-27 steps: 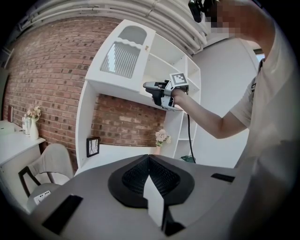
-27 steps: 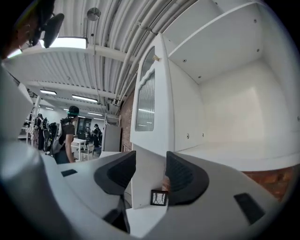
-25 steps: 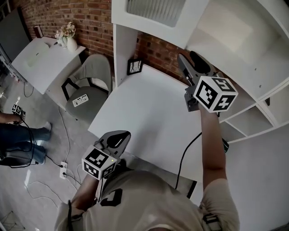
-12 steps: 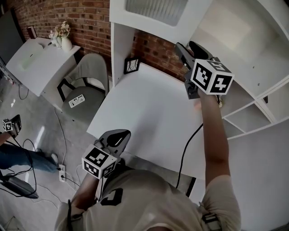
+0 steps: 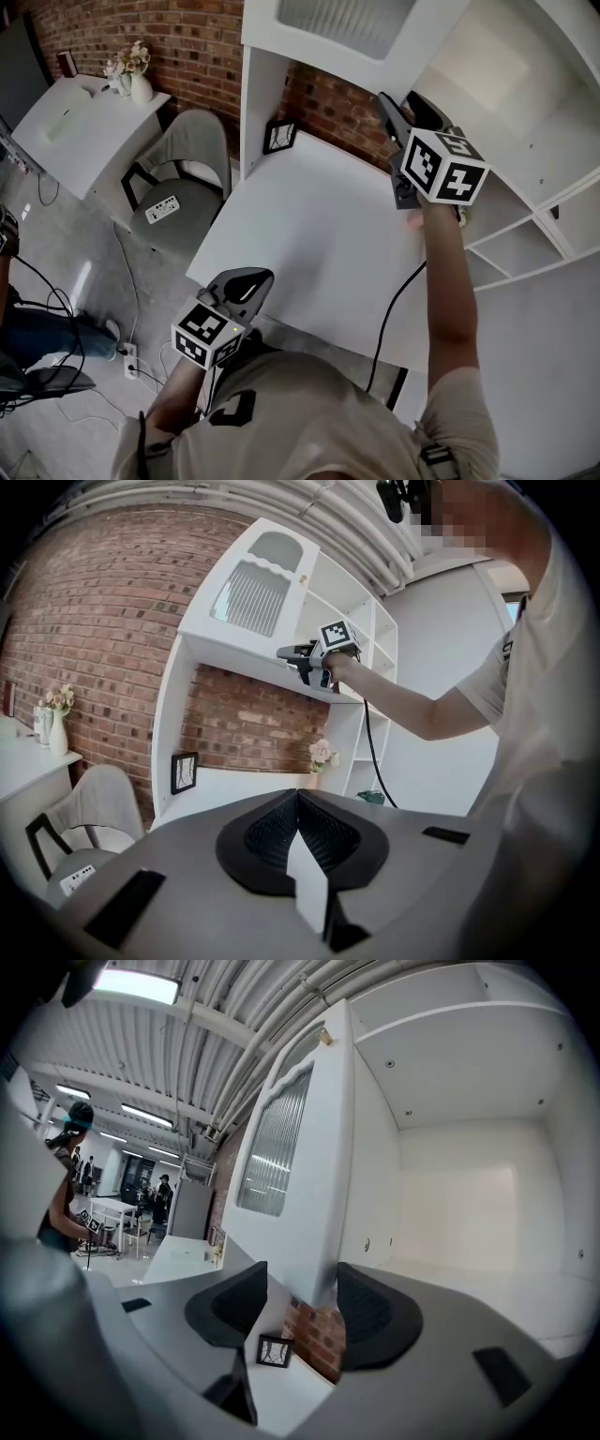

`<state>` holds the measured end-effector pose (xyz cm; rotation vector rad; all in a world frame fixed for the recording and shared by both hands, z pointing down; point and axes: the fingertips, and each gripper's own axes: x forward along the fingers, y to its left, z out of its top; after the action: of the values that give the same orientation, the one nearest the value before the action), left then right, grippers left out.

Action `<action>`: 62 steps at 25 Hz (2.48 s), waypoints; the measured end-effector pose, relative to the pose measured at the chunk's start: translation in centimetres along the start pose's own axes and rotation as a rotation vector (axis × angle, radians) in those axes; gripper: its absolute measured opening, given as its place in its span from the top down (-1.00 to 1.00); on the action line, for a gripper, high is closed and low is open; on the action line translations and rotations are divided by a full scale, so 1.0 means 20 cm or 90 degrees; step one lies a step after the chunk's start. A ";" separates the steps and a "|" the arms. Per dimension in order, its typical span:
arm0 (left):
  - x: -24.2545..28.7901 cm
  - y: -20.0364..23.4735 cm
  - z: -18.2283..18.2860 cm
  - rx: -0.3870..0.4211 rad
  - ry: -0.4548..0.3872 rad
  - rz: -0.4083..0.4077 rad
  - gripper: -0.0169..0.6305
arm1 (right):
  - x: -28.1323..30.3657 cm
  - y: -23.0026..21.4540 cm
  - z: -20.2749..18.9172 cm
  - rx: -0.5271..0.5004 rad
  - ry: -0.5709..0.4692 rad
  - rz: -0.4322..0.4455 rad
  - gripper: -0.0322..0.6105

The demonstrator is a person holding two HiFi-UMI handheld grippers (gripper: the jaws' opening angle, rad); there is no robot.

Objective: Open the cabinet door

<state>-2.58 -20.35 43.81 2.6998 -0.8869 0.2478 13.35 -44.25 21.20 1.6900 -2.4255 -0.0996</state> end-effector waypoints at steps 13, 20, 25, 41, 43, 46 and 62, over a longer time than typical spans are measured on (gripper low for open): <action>-0.03 0.00 -0.01 0.001 0.003 0.010 0.90 | -0.01 0.02 -0.01 0.001 0.003 -0.008 0.16; 0.00 -0.06 0.01 0.015 0.008 0.001 0.90 | -0.09 0.11 0.01 0.017 0.000 0.072 0.17; 0.02 -0.14 0.01 0.017 0.014 -0.006 0.90 | -0.16 0.17 0.01 0.009 0.004 0.124 0.17; 0.01 -0.24 0.01 0.033 0.004 0.002 0.90 | -0.37 0.42 0.02 -0.076 -0.018 0.298 0.17; 0.01 -0.25 0.02 0.033 0.002 0.000 0.90 | -0.38 0.44 0.03 -0.082 -0.017 0.303 0.17; 0.01 -0.25 0.02 0.030 0.000 0.004 0.90 | -0.38 0.44 0.03 -0.082 -0.021 0.308 0.17; -0.05 -0.19 0.00 0.033 0.001 0.000 0.90 | -0.43 0.59 0.06 0.000 -0.035 0.415 0.19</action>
<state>-1.03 -16.80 42.75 2.7472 -0.8916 0.2771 5.12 -32.11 20.99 0.8293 -2.8725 -0.0521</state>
